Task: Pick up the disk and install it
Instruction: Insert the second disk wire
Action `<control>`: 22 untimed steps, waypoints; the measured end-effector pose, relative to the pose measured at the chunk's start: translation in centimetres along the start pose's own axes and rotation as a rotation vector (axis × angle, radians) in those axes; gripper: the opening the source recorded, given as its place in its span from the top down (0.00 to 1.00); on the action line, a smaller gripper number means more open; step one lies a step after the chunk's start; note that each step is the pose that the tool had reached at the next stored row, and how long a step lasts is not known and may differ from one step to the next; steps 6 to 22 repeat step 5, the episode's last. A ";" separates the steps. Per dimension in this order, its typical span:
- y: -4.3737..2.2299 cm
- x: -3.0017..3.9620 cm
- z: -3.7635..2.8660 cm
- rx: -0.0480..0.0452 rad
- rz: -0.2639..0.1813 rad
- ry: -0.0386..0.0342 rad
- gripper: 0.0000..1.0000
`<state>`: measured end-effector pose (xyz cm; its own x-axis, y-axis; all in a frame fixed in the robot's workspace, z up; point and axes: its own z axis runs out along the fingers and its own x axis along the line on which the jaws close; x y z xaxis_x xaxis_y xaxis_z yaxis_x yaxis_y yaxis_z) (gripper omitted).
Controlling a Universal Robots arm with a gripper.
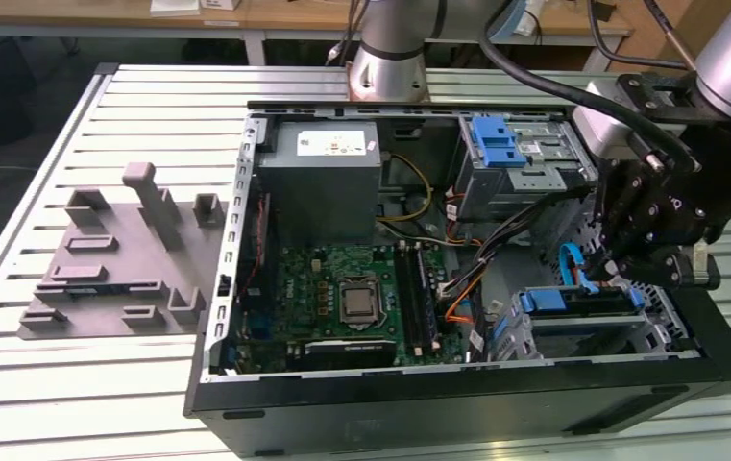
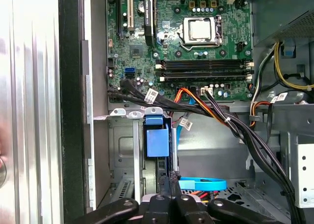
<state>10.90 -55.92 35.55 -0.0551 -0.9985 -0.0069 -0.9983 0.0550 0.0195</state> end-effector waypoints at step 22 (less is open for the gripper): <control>0.00 0.00 0.00 -0.0001 0.000 0.0000 0.89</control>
